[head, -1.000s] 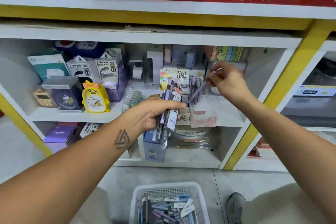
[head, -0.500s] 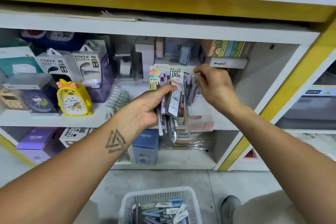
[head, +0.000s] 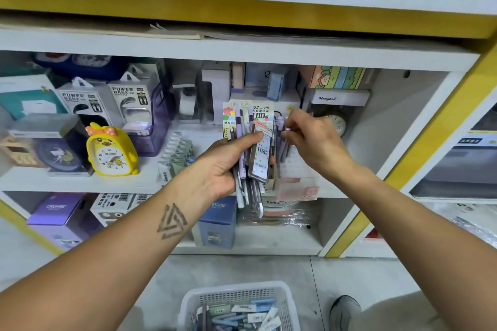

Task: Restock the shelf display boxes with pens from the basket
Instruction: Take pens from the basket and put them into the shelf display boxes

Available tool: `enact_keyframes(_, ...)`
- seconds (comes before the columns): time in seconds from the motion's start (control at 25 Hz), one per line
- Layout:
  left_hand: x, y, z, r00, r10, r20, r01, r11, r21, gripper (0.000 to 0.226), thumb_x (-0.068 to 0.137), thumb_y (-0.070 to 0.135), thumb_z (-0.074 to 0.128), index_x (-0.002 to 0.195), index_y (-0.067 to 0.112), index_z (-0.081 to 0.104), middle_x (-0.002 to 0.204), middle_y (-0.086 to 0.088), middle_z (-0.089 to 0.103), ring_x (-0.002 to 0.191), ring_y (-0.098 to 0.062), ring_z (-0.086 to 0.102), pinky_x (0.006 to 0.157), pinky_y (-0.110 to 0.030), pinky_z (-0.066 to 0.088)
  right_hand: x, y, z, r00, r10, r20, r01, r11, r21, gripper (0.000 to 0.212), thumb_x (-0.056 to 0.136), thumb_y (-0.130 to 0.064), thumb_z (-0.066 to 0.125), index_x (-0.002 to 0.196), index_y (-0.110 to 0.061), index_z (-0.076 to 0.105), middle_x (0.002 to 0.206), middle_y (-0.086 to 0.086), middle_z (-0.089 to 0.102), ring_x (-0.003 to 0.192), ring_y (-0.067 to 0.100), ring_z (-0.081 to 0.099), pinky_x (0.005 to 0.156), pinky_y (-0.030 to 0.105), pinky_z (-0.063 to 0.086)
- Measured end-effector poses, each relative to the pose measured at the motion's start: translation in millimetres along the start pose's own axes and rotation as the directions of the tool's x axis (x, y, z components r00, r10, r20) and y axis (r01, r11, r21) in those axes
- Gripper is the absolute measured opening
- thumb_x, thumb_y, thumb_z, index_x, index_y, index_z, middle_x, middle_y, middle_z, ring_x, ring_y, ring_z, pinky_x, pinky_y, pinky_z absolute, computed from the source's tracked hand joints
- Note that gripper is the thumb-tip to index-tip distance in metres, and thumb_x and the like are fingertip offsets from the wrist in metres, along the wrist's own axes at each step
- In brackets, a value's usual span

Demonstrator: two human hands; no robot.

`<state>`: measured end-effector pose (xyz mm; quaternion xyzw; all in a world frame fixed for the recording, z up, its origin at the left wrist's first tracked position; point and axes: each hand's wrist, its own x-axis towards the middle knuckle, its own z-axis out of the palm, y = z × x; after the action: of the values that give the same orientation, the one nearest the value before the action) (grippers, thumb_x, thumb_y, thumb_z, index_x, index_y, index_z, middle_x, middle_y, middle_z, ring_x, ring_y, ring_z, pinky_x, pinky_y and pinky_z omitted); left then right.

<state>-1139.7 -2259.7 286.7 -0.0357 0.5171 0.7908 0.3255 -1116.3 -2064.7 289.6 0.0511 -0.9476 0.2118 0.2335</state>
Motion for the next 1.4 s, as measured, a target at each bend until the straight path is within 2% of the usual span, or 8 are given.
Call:
enact_keyframes(0.16,-6.2,2.3,3.8,1.0,0.007,0.009,-0.006,1.0,-0.016,0.034,0.08,0.011,0.078,0.112,0.002,0.07,0.1,-0.02,0.074,0.085,-0.033,0.074,0.07,-0.05,0.06,1.9,-4.2,-1.2,1.0,-0.02,-0.017,0.018,0.996,-0.089,0.023,0.1,-0.023,0.057,0.095,-0.008,0.073,0.089,0.006,0.065,0.081,0.027,0.061,0.07,0.038,0.047)
enact_keyframes(0.36,-12.1,3.9,11.2,1.0,0.018,0.012,-0.019,0.999,0.03,0.035,0.08,0.01,0.078,0.112,0.001,0.07,0.106,-0.021,0.073,0.094,-0.035,0.072,0.081,-0.053,0.058,0.1,-25.5,-7.6,0.944,0.307,0.122,-0.325,0.797,0.509,0.02,0.098,-0.039,0.06,0.104,-0.021,0.066,0.063,-0.006,0.066,0.053,0.012,0.06,0.051,0.024,0.045)
enact_keyframes(0.52,-12.8,4.5,13.2,0.998,0.056,-0.003,-0.056,0.997,0.06,0.033,0.081,0.009,0.076,0.112,-0.003,0.069,0.104,-0.024,0.072,0.095,-0.037,0.072,0.079,-0.055,0.058,-0.4,-33.2,-8.8,0.932,0.263,0.249,-0.362,0.674,0.644,0.012,0.092,-0.019,0.072,0.095,-0.007,0.069,0.056,0.002,0.064,0.044,0.017,0.054,0.043,0.028,0.043)
enact_keyframes(0.68,-14.7,12.8,6.2,0.995,0.084,-0.06,-0.082,0.996,0.034,0.025,0.084,0.007,0.073,0.108,0.0,0.07,0.1,-0.023,0.074,0.088,-0.034,0.074,0.074,-0.052,0.06,6.3,-28.5,-18.4,0.89,0.416,0.187,-0.409,0.547,0.73,0.003,0.088,-0.004,0.074,0.086,-0.004,0.071,0.064,0.007,0.067,0.044,0.012,0.052,0.045,0.025,0.042)
enact_keyframes(0.96,-23.0,41.2,-17.1,0.983,0.117,-0.144,-0.113,0.993,0.031,0.026,0.087,0.007,0.071,0.112,0.001,0.068,0.088,-0.017,0.076,0.065,-0.024,0.074,0.051,-0.036,0.059,13.6,-28.9,-16.9,0.946,0.322,0.025,-0.278,0.773,0.571,0.012,0.094,-0.006,0.067,0.095,-0.018,0.065,0.09,0.021,0.068,0.062,0.021,0.065,0.053,0.022,0.052)
enact_keyframes(1.08,-26.1,45.9,-22.5,0.983,0.116,-0.145,-0.113,0.993,0.034,0.03,0.088,0.008,0.07,0.118,0.002,0.067,0.098,-0.016,0.074,0.068,-0.024,0.074,0.054,-0.038,0.06,8.3,-28.0,-12.9,0.985,0.165,-0.038,-0.149,0.949,0.277,0.013,0.094,-0.019,0.068,0.097,-0.03,0.064,0.085,-0.002,0.069,0.073,0.013,0.067,0.059,0.012,0.049)
enact_keyframes(1.24,-27.9,44.5,-26.3,0.986,0.11,-0.123,-0.105,0.993,0.046,0.032,0.088,0.008,0.069,0.12,0.003,0.067,0.1,-0.018,0.074,0.074,-0.025,0.075,0.056,-0.039,0.061,-0.5,-27.2,-5.3,0.998,-0.003,0.064,-0.004,0.994,0.106,0.009,0.095,-0.024,0.066,0.102,-0.028,0.06,0.088,-0.002,0.07,0.077,0.018,0.067,0.073,0.039,0.058)
enact_keyframes(1.4,-25.8,43.6,-27.4,0.985,0.128,-0.116,-0.124,0.991,0.048,0.032,0.085,0.006,0.071,0.117,0.002,0.068,0.098,-0.019,0.075,0.077,-0.027,0.075,0.058,-0.039,0.061,0.1,-24.8,-2.5,0.994,-0.074,0.076,0.072,0.997,0.022,0.01,0.095,-0.022,0.065,0.102,-0.023,0.058,0.085,0.004,0.07,0.079,0.026,0.066,0.072,0.045,0.056)
